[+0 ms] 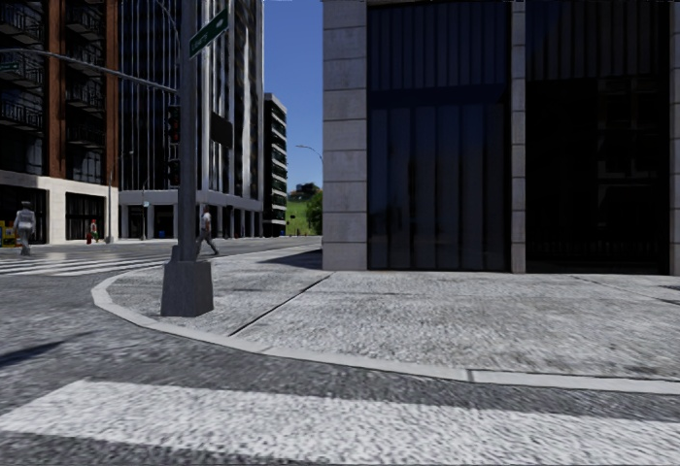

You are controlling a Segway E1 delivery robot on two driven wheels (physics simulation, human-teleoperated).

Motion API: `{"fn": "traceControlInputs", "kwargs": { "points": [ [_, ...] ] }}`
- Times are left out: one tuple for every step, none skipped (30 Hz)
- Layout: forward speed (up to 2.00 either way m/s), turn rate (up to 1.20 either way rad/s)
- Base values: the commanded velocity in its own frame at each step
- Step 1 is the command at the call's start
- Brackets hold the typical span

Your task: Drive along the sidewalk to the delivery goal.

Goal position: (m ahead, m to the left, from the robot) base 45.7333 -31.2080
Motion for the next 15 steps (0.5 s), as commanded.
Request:
{"fn": "traceControlInputs", "kwargs": {
  "points": [
    [2.00,0.54],
    [2.00,0.49],
    [2.00,0.49],
    [2.00,0.39],
    [2.00,0.34],
    [2.00,0.00],
    [2.00,0.00],
    [2.00,0.00],
    [2.00,0.00],
    [2.00,0.00],
    [2.00,0.00],
    [2.00,0.00],
    [2.00,0.00],
    [2.00,0.00],
    [2.00,0.00]
  ]
}}
